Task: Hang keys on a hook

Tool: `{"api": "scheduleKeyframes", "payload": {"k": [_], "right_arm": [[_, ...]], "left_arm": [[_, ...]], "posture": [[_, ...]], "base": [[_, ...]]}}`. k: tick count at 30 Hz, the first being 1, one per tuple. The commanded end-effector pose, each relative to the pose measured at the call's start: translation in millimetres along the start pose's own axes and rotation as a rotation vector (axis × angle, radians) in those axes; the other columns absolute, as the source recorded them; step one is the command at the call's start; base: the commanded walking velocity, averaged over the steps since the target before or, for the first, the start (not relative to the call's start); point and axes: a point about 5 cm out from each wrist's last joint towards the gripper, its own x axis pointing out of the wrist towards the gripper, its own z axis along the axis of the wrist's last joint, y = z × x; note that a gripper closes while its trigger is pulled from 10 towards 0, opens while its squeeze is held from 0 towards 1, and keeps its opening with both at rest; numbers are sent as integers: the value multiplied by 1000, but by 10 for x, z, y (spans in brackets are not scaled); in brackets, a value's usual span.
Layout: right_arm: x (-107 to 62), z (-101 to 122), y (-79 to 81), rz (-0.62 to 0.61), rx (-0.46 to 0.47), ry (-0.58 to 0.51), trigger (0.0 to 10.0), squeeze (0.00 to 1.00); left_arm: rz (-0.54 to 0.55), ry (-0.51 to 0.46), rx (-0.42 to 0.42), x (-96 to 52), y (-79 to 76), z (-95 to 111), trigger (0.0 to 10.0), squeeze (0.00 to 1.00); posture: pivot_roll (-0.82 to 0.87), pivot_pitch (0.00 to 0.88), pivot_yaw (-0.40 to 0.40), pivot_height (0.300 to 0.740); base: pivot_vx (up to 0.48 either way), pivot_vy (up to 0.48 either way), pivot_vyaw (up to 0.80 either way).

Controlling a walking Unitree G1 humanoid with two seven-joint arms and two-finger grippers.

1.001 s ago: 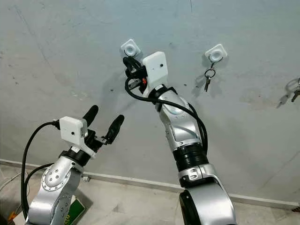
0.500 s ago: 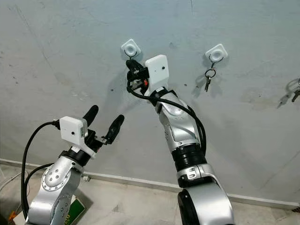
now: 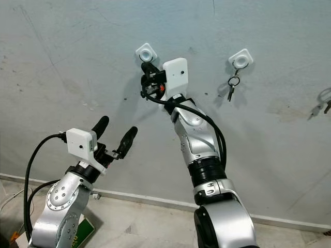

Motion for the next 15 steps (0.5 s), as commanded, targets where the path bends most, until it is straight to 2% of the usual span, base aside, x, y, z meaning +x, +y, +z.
{"api": "scheduleKeyframes", "payload": {"k": [1, 15], "right_arm": [[15, -20, -9, -15, 34, 18, 10000, 0], [-48, -173, 26, -32, 128, 71, 10000, 0]], "left_arm": [[4, 4, 7, 10, 1, 4, 10000, 0], [-7, -20, 9, 36, -16, 64, 10000, 0]], "posture": [[31, 0, 58, 740], [33, 0, 59, 740]], "base": [[0, 0, 0], [0, 0, 0]]}}
